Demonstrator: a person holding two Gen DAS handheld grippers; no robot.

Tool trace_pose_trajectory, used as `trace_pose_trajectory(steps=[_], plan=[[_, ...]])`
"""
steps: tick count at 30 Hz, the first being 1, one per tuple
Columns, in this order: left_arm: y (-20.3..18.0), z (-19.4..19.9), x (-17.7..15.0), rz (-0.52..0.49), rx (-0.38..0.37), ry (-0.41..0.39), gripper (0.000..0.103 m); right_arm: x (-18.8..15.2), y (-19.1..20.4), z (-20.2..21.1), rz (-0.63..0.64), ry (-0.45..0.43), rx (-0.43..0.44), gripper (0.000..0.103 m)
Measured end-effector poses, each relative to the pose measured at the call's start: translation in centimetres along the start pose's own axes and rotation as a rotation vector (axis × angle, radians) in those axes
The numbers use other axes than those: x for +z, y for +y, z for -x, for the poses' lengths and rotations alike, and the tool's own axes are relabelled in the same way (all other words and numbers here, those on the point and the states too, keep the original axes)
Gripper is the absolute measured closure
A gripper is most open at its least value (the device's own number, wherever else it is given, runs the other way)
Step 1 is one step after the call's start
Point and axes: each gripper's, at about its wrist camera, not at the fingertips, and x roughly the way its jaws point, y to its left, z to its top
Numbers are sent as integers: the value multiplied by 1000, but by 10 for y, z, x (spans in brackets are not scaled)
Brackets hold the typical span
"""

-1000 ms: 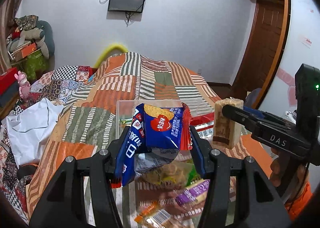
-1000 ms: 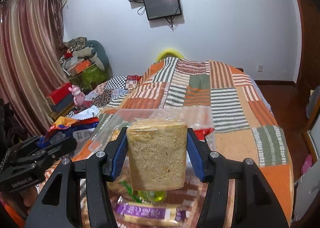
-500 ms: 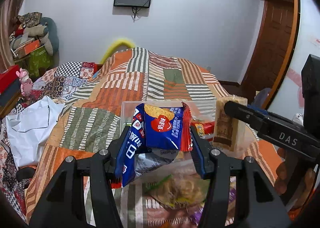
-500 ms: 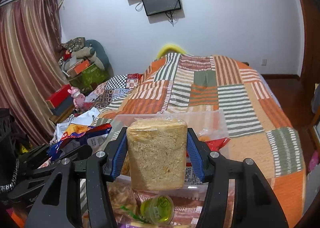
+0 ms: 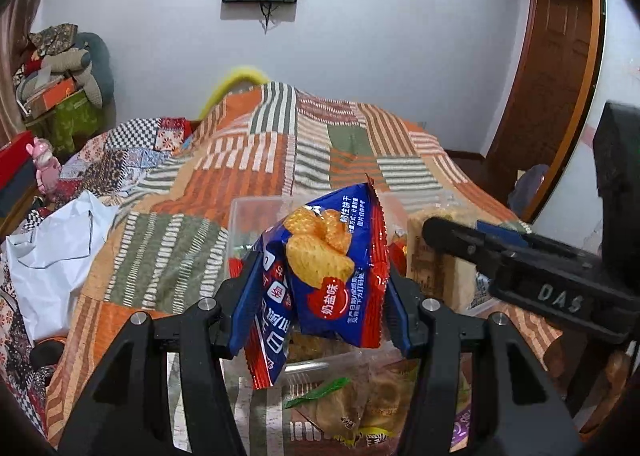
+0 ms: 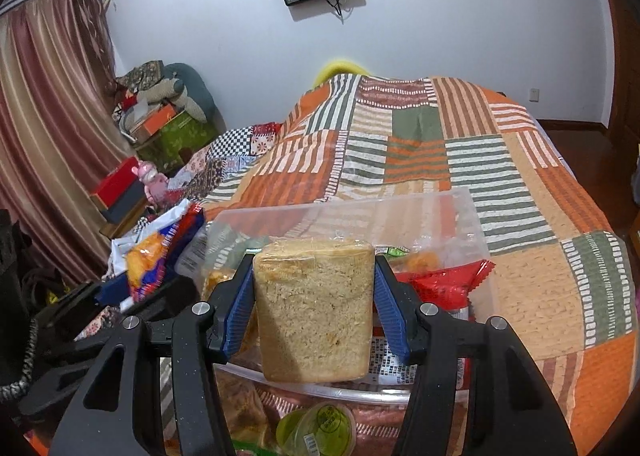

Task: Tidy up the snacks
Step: 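Lower the blue chip bag and bread block into the clear box and release both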

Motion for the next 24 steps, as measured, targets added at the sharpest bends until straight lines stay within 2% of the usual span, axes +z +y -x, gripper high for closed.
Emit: trace_pose_trajectory(steps=[6,9,12,18,20,24], plan=[[-3,-8,-6,-8,-8,54,44,-2,0,3,25,25,-14,46],[-2,-6,-9,-1,-16,66,38,-4,2,10,53,12,-39,44],[0,0,-12,10,-27,77,36,-7,2,19,70,0,-44,39],[6,23,-15,53,-53,48,22,-14,5,39,113,-16,-59,36],[8,31,-16,66,-43,48,21,-18,5,45,121,-19,-63,33],[7,44,-22,50,-22,57,21,-31,6,55,148,-7,-73,32]])
